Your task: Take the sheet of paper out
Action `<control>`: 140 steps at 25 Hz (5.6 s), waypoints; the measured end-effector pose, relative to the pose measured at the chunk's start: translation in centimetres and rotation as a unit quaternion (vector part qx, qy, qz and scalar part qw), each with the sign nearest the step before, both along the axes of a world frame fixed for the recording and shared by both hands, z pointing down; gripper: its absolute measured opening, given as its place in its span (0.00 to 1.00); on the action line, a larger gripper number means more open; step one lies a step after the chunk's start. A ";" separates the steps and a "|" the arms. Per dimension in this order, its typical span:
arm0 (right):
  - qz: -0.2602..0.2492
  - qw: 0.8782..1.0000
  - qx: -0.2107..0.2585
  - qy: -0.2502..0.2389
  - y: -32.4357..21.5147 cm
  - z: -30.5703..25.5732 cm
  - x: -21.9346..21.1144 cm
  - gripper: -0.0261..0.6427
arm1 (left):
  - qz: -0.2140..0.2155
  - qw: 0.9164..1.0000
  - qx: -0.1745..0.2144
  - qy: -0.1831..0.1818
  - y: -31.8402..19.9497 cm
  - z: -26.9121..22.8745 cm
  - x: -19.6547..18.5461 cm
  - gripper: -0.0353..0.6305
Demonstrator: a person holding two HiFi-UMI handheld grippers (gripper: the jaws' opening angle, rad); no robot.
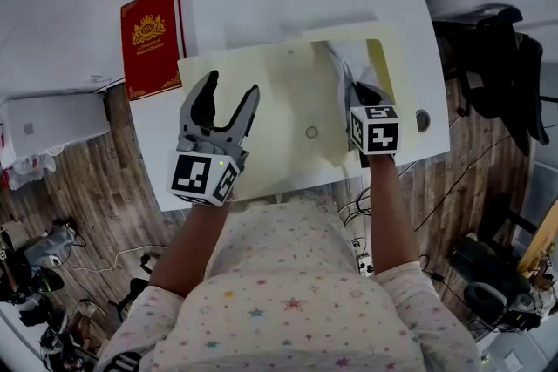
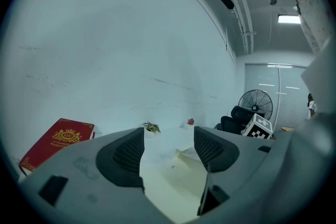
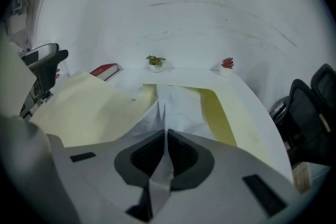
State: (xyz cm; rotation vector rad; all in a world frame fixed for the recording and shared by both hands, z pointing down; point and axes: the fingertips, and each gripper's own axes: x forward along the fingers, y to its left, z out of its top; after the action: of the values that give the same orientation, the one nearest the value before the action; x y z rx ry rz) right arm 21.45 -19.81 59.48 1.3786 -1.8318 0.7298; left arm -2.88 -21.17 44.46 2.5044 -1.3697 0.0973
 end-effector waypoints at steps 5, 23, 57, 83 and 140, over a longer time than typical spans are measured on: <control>-0.002 1.000 0.007 0.000 0.2 -0.4 0.0 0.07 | -0.005 1.000 0.007 0.000 0.5 -0.7 -0.3 0.47; -0.009 1.000 0.024 -0.011 1.5 -1.8 0.1 0.06 | -0.028 0.999 0.033 -0.006 2.7 -3.6 -2.0 0.47; -0.002 0.998 0.069 -0.011 2.1 -4.7 0.3 0.06 | -0.043 0.997 0.068 -0.001 3.9 -6.9 -4.3 0.47; 0.017 0.992 0.121 -0.044 2.6 -9.6 0.6 0.06 | -0.046 0.995 0.082 0.020 3.6 -8.0 -4.3 0.47; -0.006 0.902 0.422 -0.087 3.1 -32.6 -5.1 0.06 | -0.040 0.985 0.168 0.013 4.1 -15.6 -6.5 0.11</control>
State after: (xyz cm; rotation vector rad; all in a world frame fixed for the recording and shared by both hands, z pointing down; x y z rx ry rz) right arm 16.39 -16.71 26.92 1.8564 -2.4379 0.0003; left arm -9.39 -17.10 28.83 2.6988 -1.5890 -0.2005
